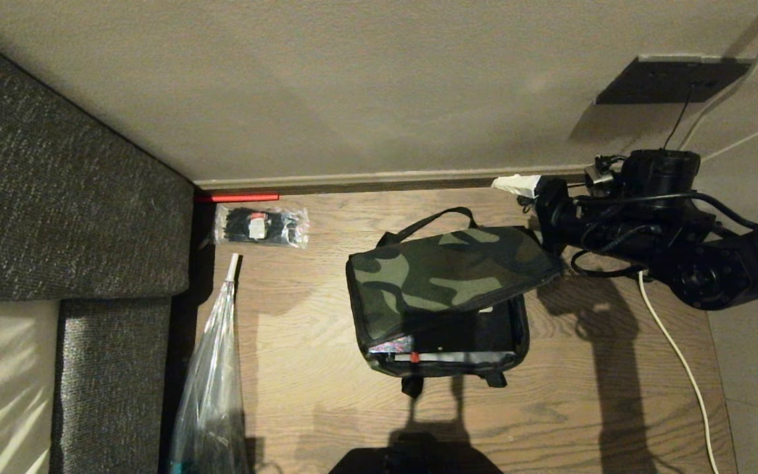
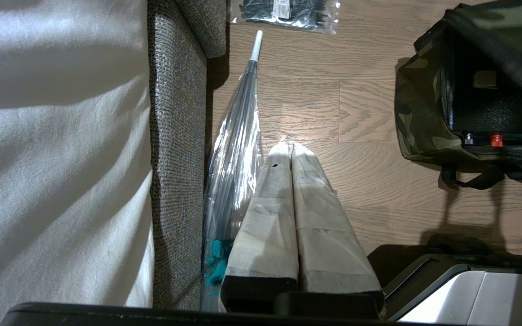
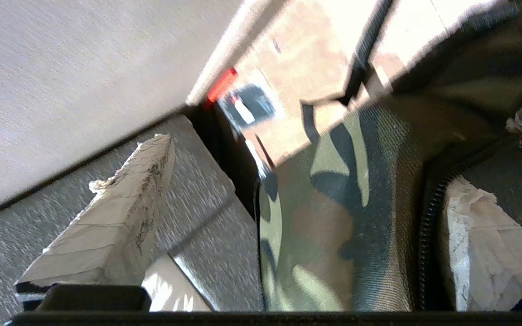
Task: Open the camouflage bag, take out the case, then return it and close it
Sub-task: Open the top of the storage box, then grip the handle
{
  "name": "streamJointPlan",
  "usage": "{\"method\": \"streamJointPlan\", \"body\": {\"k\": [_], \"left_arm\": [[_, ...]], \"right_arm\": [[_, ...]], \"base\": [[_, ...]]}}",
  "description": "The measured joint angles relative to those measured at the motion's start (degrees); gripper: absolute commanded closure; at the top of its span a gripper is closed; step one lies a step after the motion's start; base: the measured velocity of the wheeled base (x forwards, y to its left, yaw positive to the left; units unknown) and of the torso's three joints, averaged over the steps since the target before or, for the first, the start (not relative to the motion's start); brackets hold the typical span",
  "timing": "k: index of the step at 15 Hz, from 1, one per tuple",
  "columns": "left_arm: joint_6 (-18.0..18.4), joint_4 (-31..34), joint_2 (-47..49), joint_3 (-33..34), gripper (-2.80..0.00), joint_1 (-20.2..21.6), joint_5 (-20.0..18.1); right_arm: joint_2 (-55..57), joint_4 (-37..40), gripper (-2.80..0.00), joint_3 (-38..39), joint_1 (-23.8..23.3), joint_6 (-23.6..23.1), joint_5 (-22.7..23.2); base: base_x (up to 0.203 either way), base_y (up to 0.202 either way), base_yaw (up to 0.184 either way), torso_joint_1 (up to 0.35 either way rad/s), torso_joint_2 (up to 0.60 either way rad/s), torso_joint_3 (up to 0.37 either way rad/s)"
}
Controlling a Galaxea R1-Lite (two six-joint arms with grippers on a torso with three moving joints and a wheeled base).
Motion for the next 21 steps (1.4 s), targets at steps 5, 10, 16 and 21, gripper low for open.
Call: {"method": "streamJointPlan", "body": {"k": [5,10,16,21], "left_arm": [[-0.02,0.02,0.0,0.0,0.0,0.0,0.0],[0.0,0.01,0.0,0.0,0.0,0.0,-0.01],[0.0,0.02,0.02,0.0,0.0,0.0,0.0],[0.0,0.05,0.0,0.0,0.0,0.02,-0.01]], "right_arm": [[0.49,-3.0,-2.8,-3.83,-1.36,-0.17,-1.85],[1.02,-5.56,-2.8,-4.23,-2.25,-1.6,-2.65],[-3.25,3.33,-2.8,8.73,-0.82,-26.36,2.28],[-7.49,9.85,-2.8,21.78,5.59,-59.8,-10.23]], "base": [[0.0,0.0,0.0,0.0,0.0,0.0],[0.0,0.0,0.0,0.0,0.0,0.0],[0.0,0.0,0.0,0.0,0.0,0.0],[0.0,0.0,0.0,0.0,0.0,0.0]]}}
